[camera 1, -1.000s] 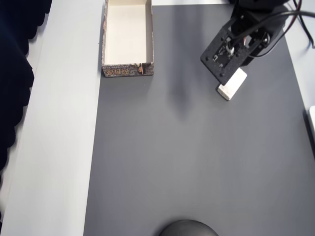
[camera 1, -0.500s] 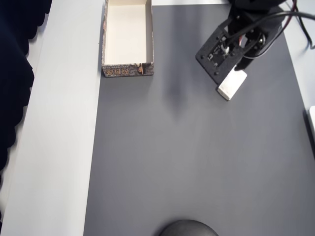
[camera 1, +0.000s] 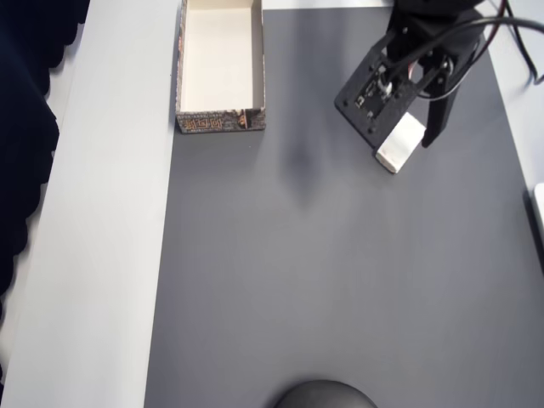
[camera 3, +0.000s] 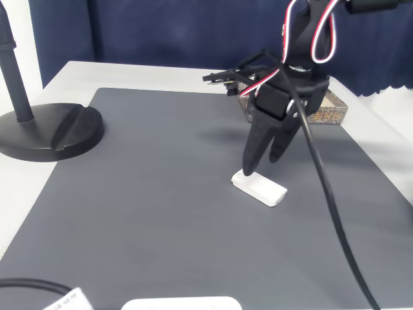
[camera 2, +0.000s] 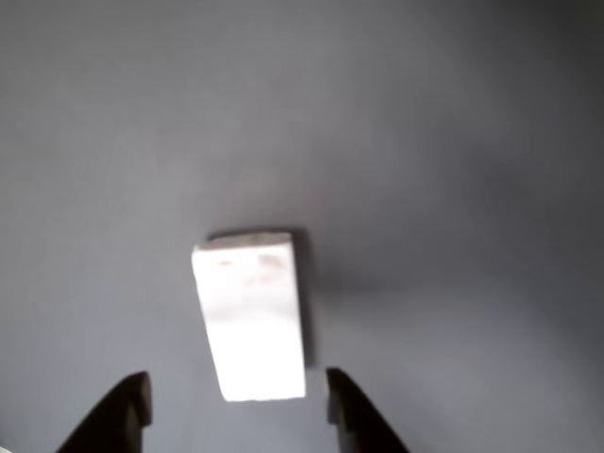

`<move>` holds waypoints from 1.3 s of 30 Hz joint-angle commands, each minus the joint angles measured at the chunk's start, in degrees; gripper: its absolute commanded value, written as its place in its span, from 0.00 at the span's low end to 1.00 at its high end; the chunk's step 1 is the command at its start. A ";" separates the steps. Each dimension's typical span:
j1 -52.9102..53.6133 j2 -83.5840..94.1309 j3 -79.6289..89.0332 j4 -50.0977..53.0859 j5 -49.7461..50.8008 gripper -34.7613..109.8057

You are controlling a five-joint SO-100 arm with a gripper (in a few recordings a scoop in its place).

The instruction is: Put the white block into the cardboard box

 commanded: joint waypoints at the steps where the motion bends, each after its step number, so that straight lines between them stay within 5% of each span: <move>1: 1.05 0.09 -3.52 -0.70 1.58 0.43; 39: -0.53 -9.76 -7.91 -0.79 10.28 0.43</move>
